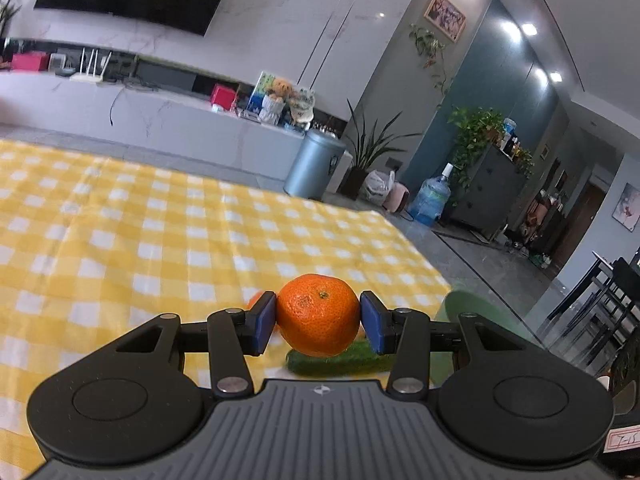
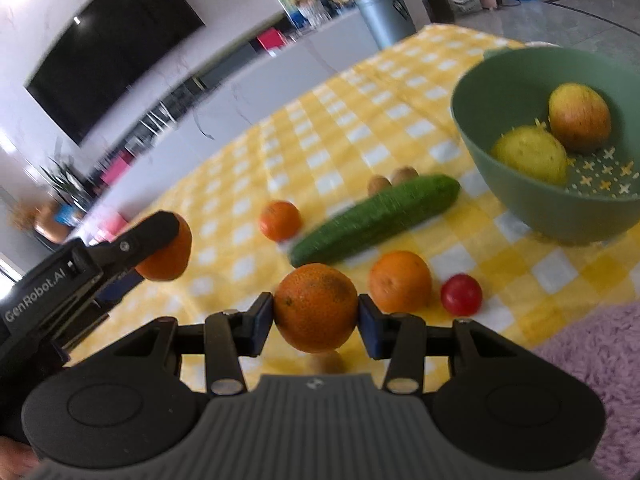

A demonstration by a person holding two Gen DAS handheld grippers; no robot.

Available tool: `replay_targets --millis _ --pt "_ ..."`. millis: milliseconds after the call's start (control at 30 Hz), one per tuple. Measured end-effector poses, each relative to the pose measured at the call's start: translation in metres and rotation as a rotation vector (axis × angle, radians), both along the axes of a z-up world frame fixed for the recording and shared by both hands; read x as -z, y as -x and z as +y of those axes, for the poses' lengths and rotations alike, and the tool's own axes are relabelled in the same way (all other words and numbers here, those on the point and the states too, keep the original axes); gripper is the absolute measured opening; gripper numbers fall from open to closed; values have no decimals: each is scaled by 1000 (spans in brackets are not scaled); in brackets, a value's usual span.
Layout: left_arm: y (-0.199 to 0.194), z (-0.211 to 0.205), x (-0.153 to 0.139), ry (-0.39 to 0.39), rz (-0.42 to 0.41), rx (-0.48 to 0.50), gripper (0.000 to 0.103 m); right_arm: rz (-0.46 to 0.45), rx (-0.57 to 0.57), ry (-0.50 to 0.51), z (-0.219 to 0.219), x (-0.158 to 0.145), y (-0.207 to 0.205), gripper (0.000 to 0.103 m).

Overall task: Organize fruits
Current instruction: 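Carry the mandarin in the left tool and the large orange in the right tool over the green bowl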

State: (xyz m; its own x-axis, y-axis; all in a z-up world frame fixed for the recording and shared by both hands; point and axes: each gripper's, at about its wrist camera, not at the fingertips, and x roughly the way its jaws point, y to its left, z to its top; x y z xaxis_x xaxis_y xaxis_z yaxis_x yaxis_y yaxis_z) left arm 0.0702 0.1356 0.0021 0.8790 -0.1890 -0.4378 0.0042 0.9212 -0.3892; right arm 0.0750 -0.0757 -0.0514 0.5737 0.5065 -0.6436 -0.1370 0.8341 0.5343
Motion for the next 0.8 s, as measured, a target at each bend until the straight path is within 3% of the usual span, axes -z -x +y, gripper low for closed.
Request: replay_targets --millis 200,400,567,800 --pt "4 -13 -29 -7 -58 -11 52 -91 72 -121 -47 -34 5 43" --pt "-10 -52 -43 -45 -93 90 52 -181 270 -226 -128 -56 11 43" --pt "-29 -85 -33 0 -69 195 52 -198 419 -225 -178 -48 17 43" --pt "-42 -125 -11 -35 -21 287 52 -149 470 -204 -192 -18 12 43"
